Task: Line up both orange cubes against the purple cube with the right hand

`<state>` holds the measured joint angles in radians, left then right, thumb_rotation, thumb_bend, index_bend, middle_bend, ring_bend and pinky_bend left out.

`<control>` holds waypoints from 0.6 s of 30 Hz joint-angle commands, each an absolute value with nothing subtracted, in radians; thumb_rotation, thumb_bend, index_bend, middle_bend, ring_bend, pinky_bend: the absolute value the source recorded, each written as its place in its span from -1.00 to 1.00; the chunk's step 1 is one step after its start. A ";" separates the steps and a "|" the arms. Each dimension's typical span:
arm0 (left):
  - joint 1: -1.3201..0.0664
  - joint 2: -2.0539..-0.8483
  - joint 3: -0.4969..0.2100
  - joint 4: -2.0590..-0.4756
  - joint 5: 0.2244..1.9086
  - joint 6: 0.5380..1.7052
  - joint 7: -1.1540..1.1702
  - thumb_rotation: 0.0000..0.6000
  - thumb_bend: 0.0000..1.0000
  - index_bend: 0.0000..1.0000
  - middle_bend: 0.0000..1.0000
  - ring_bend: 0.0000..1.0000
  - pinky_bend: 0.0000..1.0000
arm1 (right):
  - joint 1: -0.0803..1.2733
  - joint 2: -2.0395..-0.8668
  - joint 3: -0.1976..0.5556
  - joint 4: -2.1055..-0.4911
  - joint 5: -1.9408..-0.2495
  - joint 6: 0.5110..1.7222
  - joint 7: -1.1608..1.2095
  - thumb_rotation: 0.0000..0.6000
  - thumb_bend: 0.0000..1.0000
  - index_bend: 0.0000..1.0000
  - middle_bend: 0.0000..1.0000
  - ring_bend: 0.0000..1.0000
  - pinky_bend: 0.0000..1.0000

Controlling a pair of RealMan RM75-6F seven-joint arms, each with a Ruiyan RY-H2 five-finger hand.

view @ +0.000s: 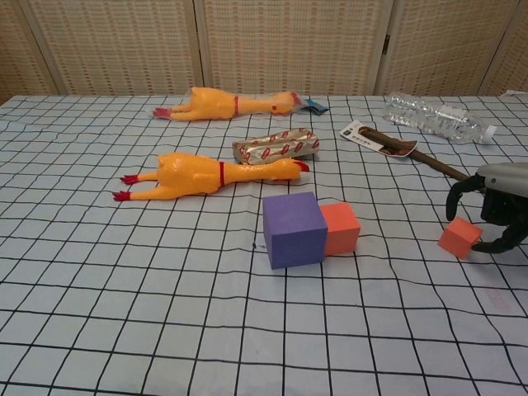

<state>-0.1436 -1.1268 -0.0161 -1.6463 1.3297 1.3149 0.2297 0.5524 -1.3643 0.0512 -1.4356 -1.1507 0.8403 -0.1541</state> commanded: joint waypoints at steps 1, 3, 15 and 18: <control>-0.144 -1.127 -0.016 -1.647 1.329 1.315 0.230 1.00 -0.18 -0.47 -0.25 -0.21 0.03 | 0.552 -1.364 0.051 -1.437 -1.152 0.842 -0.155 1.00 -0.73 -0.21 0.91 0.75 0.82; -0.144 -1.127 -0.016 -1.647 1.330 1.315 0.231 1.00 -0.18 -0.47 -0.25 -0.21 0.03 | 0.551 -1.366 0.051 -1.436 -1.153 0.842 -0.155 1.00 -0.73 -0.18 0.91 0.75 0.82; -0.143 -1.127 -0.016 -1.647 1.329 1.316 0.229 1.00 -0.18 -0.47 -0.25 -0.21 0.03 | 0.544 -1.392 0.059 -1.430 -1.169 0.870 -0.144 1.00 -0.74 0.06 0.91 0.75 0.83; -0.145 -1.127 -0.015 -1.647 1.329 1.312 0.231 1.00 -0.18 -0.47 -0.25 -0.21 0.03 | 0.546 -1.403 0.069 -1.435 -1.181 0.876 -0.124 1.00 -0.74 0.06 0.91 0.75 0.83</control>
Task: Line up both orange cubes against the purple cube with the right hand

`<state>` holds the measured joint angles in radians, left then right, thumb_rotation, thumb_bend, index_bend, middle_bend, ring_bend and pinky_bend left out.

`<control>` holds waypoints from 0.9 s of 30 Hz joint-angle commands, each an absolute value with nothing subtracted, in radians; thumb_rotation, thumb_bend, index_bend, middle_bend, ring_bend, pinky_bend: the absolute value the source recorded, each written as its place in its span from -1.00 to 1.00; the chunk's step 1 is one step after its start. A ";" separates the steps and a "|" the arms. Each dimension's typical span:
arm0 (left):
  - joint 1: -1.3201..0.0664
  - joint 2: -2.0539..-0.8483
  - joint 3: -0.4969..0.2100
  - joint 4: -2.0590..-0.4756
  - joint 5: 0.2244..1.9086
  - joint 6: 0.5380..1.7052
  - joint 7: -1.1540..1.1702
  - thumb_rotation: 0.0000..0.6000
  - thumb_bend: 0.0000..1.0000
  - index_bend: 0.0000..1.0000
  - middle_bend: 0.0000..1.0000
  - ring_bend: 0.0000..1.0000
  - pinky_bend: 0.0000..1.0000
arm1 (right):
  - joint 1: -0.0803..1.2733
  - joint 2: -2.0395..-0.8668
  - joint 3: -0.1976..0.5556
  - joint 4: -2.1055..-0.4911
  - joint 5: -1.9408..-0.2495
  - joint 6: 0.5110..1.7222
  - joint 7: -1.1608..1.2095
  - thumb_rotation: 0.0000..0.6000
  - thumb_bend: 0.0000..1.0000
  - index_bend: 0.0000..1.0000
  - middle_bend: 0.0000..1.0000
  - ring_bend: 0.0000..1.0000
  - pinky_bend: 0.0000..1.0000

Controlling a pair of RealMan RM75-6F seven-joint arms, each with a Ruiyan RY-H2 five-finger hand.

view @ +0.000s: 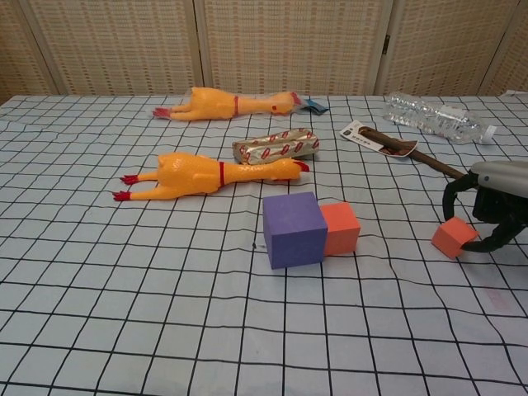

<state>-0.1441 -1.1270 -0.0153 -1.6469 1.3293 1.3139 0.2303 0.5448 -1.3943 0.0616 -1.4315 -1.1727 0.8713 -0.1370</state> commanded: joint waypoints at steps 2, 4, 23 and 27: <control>-0.146 -1.128 -0.014 -1.647 1.329 1.310 0.233 1.00 -0.18 -0.47 -0.25 -0.21 0.03 | 0.548 -1.414 0.076 -1.437 -1.190 0.881 -0.108 1.00 -0.74 0.06 0.91 0.75 0.83; -0.146 -1.128 -0.014 -1.647 1.329 1.310 0.233 1.00 -0.18 -0.47 -0.25 -0.21 0.03 | 0.552 -1.427 0.082 -1.435 -1.196 0.882 -0.095 1.00 -0.74 0.06 0.91 0.75 0.83; -0.145 -1.125 -0.015 -1.645 1.328 1.311 0.221 1.00 -0.18 -0.47 -0.25 -0.21 0.03 | 0.603 -1.588 0.135 -1.312 -1.188 0.855 -0.038 1.00 -0.74 0.06 0.91 0.75 0.83; -0.145 -1.125 -0.015 -1.644 1.329 1.312 0.219 1.00 -0.18 -0.47 -0.25 -0.21 0.03 | 0.609 -1.601 0.141 -1.302 -1.183 0.852 -0.034 1.00 -0.74 0.07 0.92 0.76 0.83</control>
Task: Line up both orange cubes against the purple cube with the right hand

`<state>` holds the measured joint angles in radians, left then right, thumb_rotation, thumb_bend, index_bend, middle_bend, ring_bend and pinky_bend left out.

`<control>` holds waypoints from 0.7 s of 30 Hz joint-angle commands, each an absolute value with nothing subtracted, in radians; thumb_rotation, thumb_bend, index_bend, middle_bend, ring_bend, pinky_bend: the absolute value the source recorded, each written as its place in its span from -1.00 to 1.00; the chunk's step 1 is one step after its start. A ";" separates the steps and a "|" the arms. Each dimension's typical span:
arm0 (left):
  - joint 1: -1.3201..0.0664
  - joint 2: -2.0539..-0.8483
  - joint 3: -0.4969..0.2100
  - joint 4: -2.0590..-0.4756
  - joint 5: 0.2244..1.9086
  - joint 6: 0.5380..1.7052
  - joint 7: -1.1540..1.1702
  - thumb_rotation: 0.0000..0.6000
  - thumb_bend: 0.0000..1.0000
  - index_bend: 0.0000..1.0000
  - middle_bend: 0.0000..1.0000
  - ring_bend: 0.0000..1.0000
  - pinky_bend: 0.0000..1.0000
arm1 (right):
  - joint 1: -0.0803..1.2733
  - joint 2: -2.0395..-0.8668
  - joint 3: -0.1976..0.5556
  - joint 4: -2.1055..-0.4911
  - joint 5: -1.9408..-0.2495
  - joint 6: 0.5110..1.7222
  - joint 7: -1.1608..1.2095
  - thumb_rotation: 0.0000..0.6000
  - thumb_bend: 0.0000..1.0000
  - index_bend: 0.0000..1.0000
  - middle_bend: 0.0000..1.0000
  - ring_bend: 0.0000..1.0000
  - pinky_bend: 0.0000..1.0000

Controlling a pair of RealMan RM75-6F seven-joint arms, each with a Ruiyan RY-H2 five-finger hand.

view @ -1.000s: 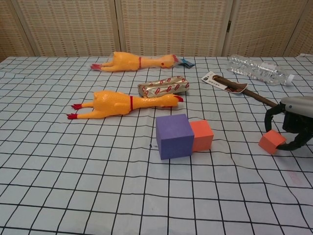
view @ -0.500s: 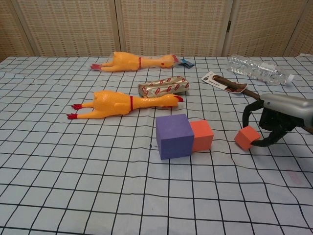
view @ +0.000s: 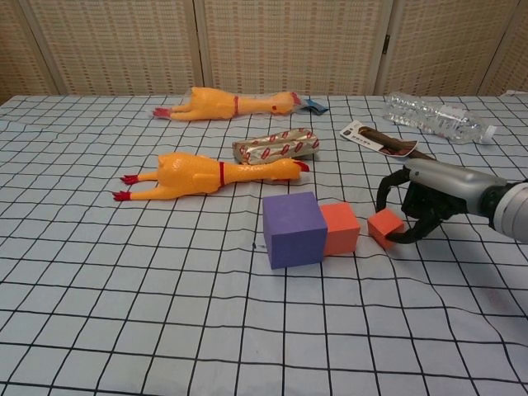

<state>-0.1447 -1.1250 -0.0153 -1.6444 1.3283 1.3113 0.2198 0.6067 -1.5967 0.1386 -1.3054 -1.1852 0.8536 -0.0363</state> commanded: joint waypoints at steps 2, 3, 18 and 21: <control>-0.145 -1.125 -0.015 -1.644 1.330 1.312 0.218 1.00 -0.18 -0.47 -0.25 -0.21 0.03 | 0.610 -1.606 0.143 -1.299 -1.182 0.852 -0.031 1.00 -0.74 0.07 0.92 0.76 0.83; -0.145 -1.125 -0.015 -1.644 1.330 1.312 0.218 1.00 -0.18 -0.47 -0.25 -0.21 0.03 | 0.611 -1.607 0.144 -1.299 -1.182 0.852 -0.030 1.00 -0.74 0.07 0.92 0.76 0.83; -0.145 -1.126 -0.014 -1.645 1.329 1.311 0.223 1.00 -0.18 -0.47 -0.25 -0.21 0.03 | 0.611 -1.600 0.155 -1.318 -1.190 0.870 -0.014 1.00 -0.74 0.09 0.92 0.76 0.83; -0.146 -1.126 -0.015 -1.646 1.328 1.310 0.225 1.00 -0.18 -0.47 -0.25 -0.21 0.03 | 0.611 -1.603 0.157 -1.317 -1.191 0.872 -0.008 1.00 -0.74 0.09 0.92 0.76 0.83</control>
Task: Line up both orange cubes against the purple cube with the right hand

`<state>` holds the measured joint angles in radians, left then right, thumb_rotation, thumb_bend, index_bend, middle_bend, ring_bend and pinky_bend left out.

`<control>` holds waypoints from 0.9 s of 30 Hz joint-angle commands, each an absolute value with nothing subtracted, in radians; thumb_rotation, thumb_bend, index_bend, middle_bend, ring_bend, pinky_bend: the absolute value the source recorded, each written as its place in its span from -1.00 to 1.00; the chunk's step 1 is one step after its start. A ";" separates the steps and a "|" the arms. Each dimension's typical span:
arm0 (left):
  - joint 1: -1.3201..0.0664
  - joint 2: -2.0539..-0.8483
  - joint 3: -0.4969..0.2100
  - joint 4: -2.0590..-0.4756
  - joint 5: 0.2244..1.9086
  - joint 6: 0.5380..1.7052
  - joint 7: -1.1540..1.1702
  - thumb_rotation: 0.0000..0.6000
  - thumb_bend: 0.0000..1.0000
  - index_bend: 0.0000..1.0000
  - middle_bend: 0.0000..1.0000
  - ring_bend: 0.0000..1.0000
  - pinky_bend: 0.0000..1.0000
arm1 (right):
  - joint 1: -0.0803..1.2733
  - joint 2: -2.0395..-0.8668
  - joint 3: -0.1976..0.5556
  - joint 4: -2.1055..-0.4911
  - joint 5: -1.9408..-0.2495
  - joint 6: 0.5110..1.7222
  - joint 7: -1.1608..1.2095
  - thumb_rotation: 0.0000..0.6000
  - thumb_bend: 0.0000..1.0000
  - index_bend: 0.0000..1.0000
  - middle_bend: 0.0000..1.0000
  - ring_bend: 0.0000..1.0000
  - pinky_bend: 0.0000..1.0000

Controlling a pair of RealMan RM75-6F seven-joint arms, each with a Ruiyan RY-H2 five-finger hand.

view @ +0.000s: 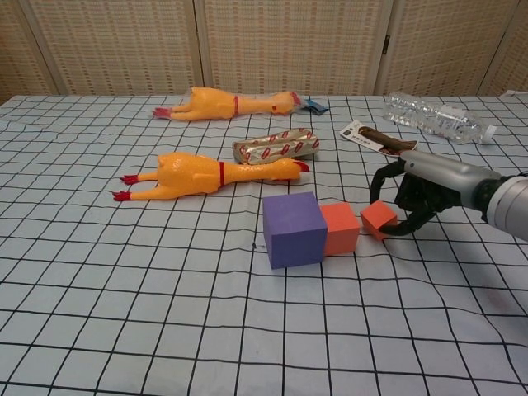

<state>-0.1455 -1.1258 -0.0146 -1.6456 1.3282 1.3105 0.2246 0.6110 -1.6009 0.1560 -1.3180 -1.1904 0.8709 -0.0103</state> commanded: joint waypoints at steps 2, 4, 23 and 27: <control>-0.146 -1.126 -0.014 -1.646 1.328 1.309 0.226 1.00 -0.18 -0.47 -0.25 -0.21 0.03 | 0.612 -1.607 0.158 -1.315 -1.192 0.873 -0.002 1.00 -0.74 0.09 0.92 0.76 0.83; -0.146 -1.126 -0.014 -1.646 1.328 1.309 0.225 1.00 -0.18 -0.47 -0.25 -0.21 0.03 | 0.612 -1.613 0.160 -1.312 -1.192 0.873 0.004 1.00 -0.74 0.09 0.92 0.76 0.83; -0.146 -1.125 -0.013 -1.645 1.332 1.309 0.218 1.00 -0.18 -0.47 -0.25 -0.21 0.03 | 0.613 -1.644 0.161 -1.299 -1.185 0.874 0.011 1.00 -0.74 0.08 0.92 0.76 0.83; -0.147 -1.125 -0.013 -1.644 1.330 1.306 0.219 1.00 -0.18 -0.47 -0.25 -0.20 0.03 | 0.614 -1.635 0.154 -1.304 -1.176 0.864 -0.008 1.00 -0.74 -0.09 0.92 0.76 0.83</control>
